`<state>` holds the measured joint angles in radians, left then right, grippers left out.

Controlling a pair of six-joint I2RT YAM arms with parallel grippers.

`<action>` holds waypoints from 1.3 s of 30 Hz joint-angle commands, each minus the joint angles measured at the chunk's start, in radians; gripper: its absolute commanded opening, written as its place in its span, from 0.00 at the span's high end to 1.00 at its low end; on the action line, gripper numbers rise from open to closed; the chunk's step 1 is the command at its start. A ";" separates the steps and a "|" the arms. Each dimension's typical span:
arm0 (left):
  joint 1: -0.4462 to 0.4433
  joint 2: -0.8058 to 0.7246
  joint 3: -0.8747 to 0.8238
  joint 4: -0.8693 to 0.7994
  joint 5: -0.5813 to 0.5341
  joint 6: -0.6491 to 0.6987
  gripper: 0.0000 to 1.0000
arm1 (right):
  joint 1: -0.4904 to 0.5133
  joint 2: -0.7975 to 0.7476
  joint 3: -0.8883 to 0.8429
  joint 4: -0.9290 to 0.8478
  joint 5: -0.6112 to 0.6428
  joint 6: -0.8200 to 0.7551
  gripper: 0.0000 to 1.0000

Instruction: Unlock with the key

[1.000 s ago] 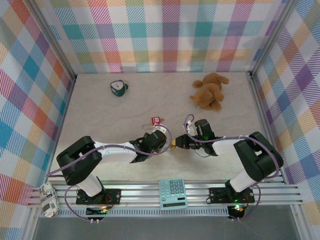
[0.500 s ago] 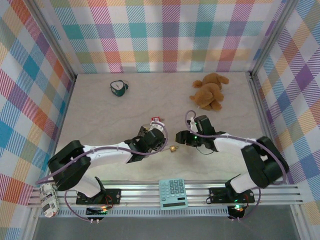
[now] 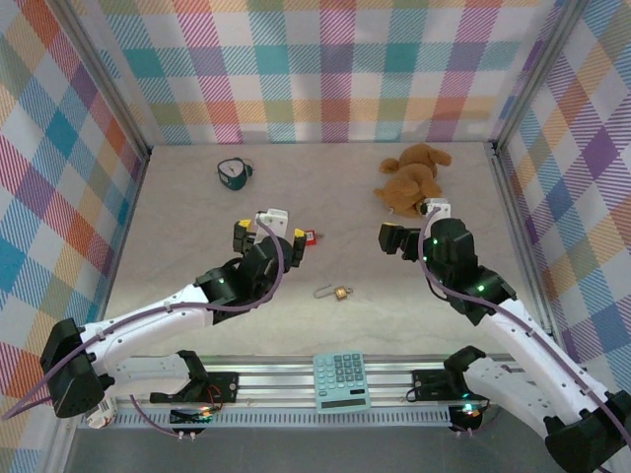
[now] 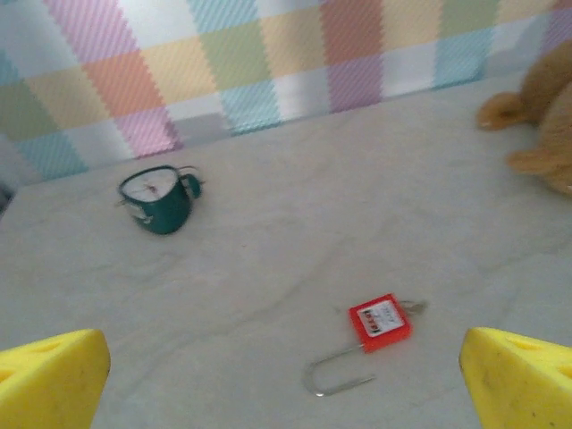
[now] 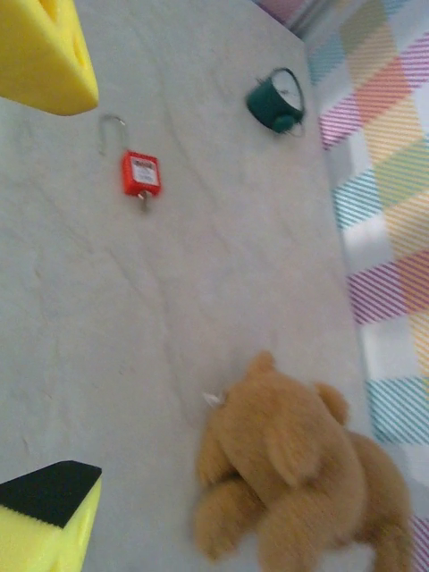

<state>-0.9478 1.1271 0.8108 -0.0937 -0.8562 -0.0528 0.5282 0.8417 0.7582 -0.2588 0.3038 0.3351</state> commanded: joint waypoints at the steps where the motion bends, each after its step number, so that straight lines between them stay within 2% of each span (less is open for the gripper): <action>1: 0.078 -0.008 -0.208 0.319 0.041 0.285 0.00 | 0.006 0.074 -0.070 0.205 0.160 -0.206 0.01; 2: 0.120 -0.018 -0.266 0.402 0.068 0.285 0.00 | 0.002 0.103 -0.100 0.301 0.165 -0.313 0.01; 3: 0.185 -0.038 -0.322 0.465 0.157 0.274 0.00 | -0.006 0.143 -0.136 0.393 0.141 -0.457 0.01; 4: 0.264 -0.053 -0.380 0.530 0.286 0.283 0.00 | -0.022 0.177 -0.175 0.494 0.136 -0.535 0.01; 7: 0.434 -0.034 -0.527 0.807 0.328 0.288 0.00 | -0.108 0.248 -0.264 0.665 0.032 -0.632 0.01; 8: 0.473 -0.026 -0.548 0.852 0.337 0.287 0.00 | -0.135 0.276 -0.284 0.710 0.034 -0.625 0.01; 10: 0.571 0.011 -0.565 0.881 0.375 0.272 0.00 | -0.225 0.342 -0.324 0.796 -0.048 -0.557 0.01; 14: 0.721 0.141 -0.584 0.972 0.492 0.206 0.00 | -0.303 0.488 -0.383 0.975 -0.109 -0.530 0.01; 16: 0.745 0.205 -0.575 1.052 0.511 0.195 0.00 | -0.349 0.563 -0.431 1.137 -0.167 -0.496 0.01; 18: 0.776 0.211 -0.531 0.969 0.579 0.163 0.00 | -0.368 0.598 -0.435 1.174 -0.143 -0.466 0.01; 21: 0.805 0.255 -0.474 0.902 0.643 0.137 0.00 | -0.441 0.629 -0.436 1.198 -0.219 -0.385 0.01; 23: 0.809 0.364 -0.498 1.058 0.661 0.126 0.00 | -0.451 0.693 -0.440 1.272 -0.228 -0.381 0.01; 25: 0.810 0.494 -0.546 1.311 0.652 0.143 0.00 | -0.457 0.677 -0.408 1.181 -0.244 -0.372 0.01; 27: 0.814 0.438 -0.546 1.207 0.609 0.104 0.00 | -0.466 0.687 -0.392 1.167 -0.243 -0.365 0.01; 29: 0.830 0.456 -0.508 1.177 0.646 0.104 0.00 | -0.488 0.692 -0.361 1.121 -0.259 -0.339 0.01; 32: 0.844 0.453 -0.415 0.986 0.741 0.124 0.00 | -0.521 0.692 -0.343 1.077 -0.304 -0.318 0.01; 39: 0.874 0.455 -0.397 0.953 0.758 0.090 0.00 | -0.520 0.692 -0.342 1.075 -0.304 -0.318 0.01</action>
<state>-0.0841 1.5867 0.4095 0.8852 -0.1349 0.0593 0.0074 1.5265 0.4046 0.8192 0.0284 -0.0036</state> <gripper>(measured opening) 0.997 0.990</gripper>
